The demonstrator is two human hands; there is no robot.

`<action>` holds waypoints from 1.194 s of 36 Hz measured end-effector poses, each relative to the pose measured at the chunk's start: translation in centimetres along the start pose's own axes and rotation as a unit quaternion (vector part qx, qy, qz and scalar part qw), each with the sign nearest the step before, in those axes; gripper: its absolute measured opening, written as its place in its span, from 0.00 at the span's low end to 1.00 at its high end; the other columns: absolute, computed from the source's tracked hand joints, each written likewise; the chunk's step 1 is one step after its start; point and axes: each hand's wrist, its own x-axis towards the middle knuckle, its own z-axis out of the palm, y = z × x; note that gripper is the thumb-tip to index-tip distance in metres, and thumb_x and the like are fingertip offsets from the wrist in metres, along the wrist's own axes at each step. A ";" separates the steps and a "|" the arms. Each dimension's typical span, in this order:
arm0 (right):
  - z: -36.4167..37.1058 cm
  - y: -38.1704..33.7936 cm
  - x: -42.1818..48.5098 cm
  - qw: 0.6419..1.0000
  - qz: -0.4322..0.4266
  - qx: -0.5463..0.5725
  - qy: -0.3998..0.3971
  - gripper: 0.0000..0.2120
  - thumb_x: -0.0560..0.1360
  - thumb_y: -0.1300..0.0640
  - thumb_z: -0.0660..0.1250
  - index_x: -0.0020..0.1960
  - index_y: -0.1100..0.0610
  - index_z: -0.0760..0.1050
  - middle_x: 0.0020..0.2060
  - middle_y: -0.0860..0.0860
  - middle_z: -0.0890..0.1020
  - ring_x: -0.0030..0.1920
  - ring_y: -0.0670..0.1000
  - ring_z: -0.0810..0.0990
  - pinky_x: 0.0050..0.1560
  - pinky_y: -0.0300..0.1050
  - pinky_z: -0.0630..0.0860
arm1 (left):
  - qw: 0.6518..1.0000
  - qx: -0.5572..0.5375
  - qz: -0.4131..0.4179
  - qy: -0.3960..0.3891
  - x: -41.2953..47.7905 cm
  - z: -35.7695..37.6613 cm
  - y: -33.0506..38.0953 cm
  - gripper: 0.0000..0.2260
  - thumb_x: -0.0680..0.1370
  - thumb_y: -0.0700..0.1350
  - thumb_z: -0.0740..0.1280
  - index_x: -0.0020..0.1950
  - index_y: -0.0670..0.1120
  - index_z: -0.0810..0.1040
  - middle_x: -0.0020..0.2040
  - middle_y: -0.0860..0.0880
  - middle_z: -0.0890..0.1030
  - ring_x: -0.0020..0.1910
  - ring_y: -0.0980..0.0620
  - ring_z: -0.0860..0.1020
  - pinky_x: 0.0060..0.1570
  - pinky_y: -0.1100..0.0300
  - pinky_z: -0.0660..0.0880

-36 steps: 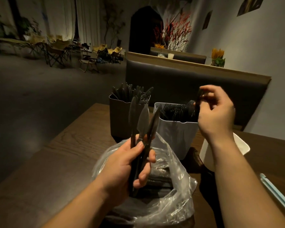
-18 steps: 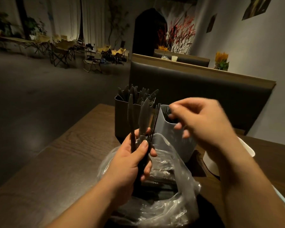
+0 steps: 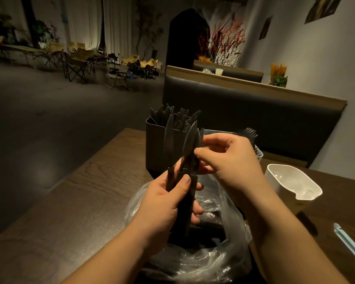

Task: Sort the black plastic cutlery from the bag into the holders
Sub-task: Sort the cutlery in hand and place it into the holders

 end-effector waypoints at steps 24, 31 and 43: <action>0.8 1.2 0.3 1.000 0.006 -0.009 0.026 0.15 0.78 0.64 0.68 0.62 0.52 0.81 0.48 0.49 0.86 0.47 0.48 0.86 0.47 0.51 0.85 | 0.998 0.000 -0.044 -0.035 -0.3 0.0 -0.1 0.13 0.78 0.53 0.60 0.55 0.47 0.76 0.38 0.46 0.76 0.28 0.54 0.68 0.21 0.64 0.65; 1.7 0.7 0.0 0.997 0.009 -0.072 0.019 0.19 0.79 0.60 0.67 0.69 0.50 0.74 0.50 0.46 0.84 0.51 0.45 0.84 0.52 0.45 0.83 | 0.998 0.028 -0.014 -0.052 -0.4 0.2 0.1 0.09 0.74 0.58 0.65 0.50 0.56 0.78 0.36 0.48 0.73 0.25 0.54 0.65 0.22 0.62 0.61; 2.5 0.1 -0.4 0.985 0.082 0.143 -0.041 0.05 0.82 0.60 0.62 0.50 0.55 0.77 0.38 0.50 0.81 0.41 0.47 0.82 0.43 0.40 0.80 | 0.997 0.074 -0.014 -0.036 -0.6 0.4 0.0 0.28 0.70 0.58 0.68 0.56 0.37 0.69 0.35 0.44 0.73 0.22 0.53 0.67 0.19 0.63 0.62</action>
